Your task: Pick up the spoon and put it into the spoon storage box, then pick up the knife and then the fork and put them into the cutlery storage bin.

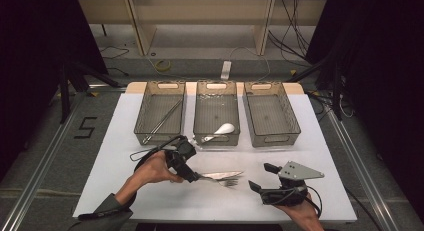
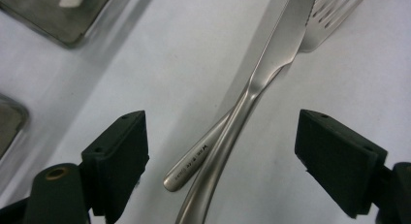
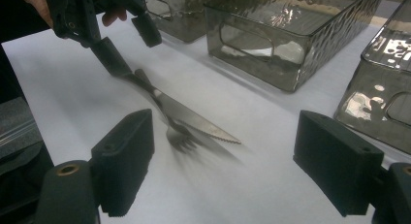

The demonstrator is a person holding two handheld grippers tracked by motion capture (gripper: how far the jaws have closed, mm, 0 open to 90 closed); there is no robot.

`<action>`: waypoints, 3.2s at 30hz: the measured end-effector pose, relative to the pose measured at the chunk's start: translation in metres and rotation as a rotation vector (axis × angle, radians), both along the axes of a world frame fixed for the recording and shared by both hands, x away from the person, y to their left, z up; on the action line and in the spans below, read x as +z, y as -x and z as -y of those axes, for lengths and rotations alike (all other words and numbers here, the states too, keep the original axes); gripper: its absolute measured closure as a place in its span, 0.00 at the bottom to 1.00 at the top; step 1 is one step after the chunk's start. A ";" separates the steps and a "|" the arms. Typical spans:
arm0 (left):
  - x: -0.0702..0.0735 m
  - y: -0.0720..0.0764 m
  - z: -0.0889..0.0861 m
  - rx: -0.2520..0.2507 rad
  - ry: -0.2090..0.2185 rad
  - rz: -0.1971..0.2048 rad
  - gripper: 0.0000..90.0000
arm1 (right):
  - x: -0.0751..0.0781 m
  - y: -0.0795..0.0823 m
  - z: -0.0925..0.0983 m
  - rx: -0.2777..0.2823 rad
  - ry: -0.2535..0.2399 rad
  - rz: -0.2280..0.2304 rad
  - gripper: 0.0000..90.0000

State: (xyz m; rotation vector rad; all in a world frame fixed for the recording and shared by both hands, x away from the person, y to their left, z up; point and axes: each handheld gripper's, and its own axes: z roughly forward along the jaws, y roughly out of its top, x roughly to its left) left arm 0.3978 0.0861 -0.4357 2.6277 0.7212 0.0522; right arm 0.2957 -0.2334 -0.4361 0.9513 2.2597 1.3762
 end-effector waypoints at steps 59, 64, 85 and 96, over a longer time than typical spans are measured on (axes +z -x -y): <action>-0.023 0.016 0.013 -0.117 -0.176 0.033 0.76 | 0.000 0.001 -0.004 0.007 0.026 -0.001 0.26; -0.023 0.016 0.017 -0.136 -0.196 0.023 0.77 | -0.001 0.001 -0.005 0.009 0.028 -0.001 0.26; -0.024 0.019 0.020 -0.197 -0.201 0.019 0.87 | 0.000 0.000 -0.005 0.005 0.028 -0.002 0.26; -0.025 0.012 0.011 -0.150 -0.128 -0.040 0.87 | 0.000 0.000 -0.004 0.006 0.027 -0.001 0.26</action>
